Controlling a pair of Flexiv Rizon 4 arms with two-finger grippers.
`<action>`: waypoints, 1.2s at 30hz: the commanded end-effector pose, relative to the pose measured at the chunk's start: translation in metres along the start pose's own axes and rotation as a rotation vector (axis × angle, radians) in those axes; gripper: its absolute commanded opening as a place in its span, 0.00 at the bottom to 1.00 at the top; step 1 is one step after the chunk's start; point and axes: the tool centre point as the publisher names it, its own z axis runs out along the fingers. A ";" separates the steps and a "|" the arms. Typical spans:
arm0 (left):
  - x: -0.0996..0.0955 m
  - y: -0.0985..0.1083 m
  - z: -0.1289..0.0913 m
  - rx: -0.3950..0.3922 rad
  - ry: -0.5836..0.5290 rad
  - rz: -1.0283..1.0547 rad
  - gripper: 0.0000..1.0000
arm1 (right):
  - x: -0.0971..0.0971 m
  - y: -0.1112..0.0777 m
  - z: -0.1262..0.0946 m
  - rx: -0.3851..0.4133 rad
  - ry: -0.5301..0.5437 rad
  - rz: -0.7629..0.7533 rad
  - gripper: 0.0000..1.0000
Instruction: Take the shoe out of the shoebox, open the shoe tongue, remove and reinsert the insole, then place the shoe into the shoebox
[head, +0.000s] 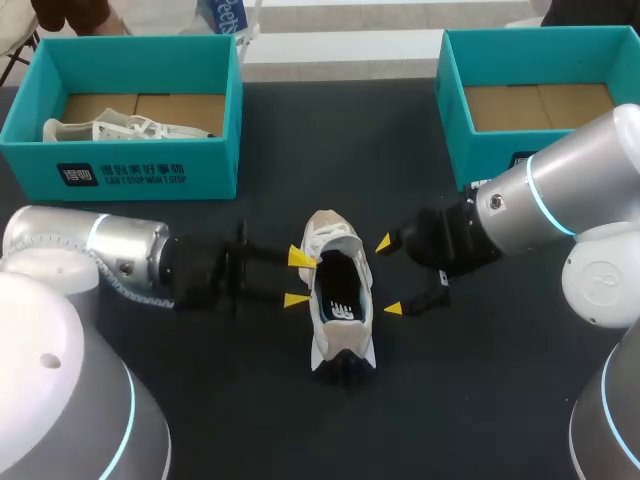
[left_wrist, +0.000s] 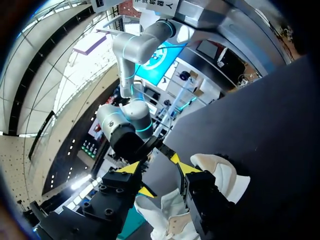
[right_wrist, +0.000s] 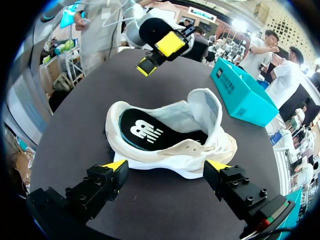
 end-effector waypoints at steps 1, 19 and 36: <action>-0.015 0.003 -0.005 0.020 0.071 -0.003 0.48 | 0.001 0.000 0.001 -0.002 -0.002 -0.001 1.00; -0.062 -0.002 -0.004 -0.074 0.544 -0.102 0.79 | 0.001 0.000 0.001 -0.002 -0.002 -0.001 1.00; -0.077 -0.002 -0.007 -0.089 0.593 -0.169 1.00 | -0.002 -0.009 -0.025 0.024 0.005 0.023 1.00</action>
